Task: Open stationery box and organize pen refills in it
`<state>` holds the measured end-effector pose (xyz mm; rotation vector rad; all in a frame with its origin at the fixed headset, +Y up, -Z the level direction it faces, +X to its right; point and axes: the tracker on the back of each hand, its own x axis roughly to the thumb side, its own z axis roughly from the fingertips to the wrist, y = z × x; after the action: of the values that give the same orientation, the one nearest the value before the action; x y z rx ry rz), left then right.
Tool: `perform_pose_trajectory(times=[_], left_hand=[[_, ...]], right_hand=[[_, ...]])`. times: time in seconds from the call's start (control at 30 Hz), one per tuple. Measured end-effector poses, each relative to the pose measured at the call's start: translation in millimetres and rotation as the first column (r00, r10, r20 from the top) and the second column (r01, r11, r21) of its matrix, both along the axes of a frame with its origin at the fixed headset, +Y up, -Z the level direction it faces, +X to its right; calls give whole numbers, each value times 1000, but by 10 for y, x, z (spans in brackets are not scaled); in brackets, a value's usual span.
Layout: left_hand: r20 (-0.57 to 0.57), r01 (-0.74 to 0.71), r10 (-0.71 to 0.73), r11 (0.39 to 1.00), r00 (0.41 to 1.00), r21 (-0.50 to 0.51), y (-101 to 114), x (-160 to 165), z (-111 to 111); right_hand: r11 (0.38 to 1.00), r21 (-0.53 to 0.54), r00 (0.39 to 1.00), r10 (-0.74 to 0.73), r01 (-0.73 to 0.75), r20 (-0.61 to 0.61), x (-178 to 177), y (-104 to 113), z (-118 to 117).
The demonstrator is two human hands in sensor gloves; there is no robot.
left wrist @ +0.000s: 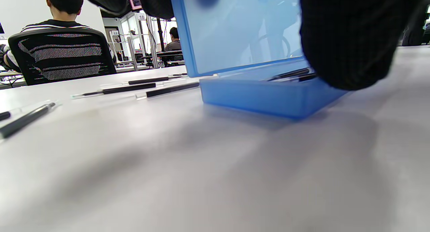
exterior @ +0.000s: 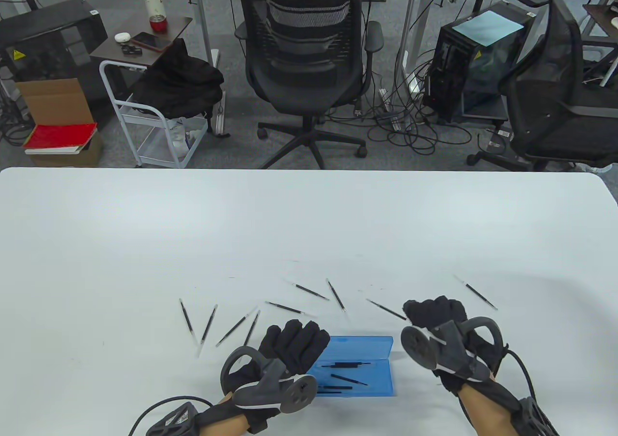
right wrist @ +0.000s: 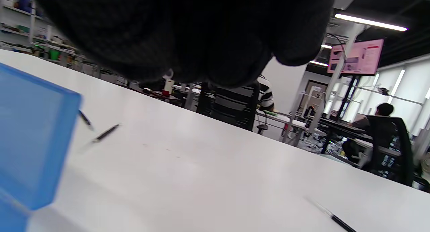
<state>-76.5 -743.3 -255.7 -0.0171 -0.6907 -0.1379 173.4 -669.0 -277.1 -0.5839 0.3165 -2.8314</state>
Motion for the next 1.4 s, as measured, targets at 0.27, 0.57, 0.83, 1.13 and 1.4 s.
perform_pose_trajectory(times=[0.27,0.57,0.83,1.13,1.4], left_hand=[[-1,1,-1,1000,1000,2,2,1,1],[-2,2,-2,1000,1000,4,3,3,3],[-1,-1,1,1000,1000,1,2,3,3],[0,0,0,1000,1000,2,3,1,6],[0,1,-1,1000,1000,4,3,3,6]], right_hand=[[996,2,976,82,-84,-204,-411,-177,441],[984,-36,950,159,-175,-270,-687,-497,515],[975,-74,944,181,-208,-275,-767,-679,477],[973,-84,945,185,-215,-269,-788,-736,440],[976,-83,950,176,-203,-256,-787,-704,440]])
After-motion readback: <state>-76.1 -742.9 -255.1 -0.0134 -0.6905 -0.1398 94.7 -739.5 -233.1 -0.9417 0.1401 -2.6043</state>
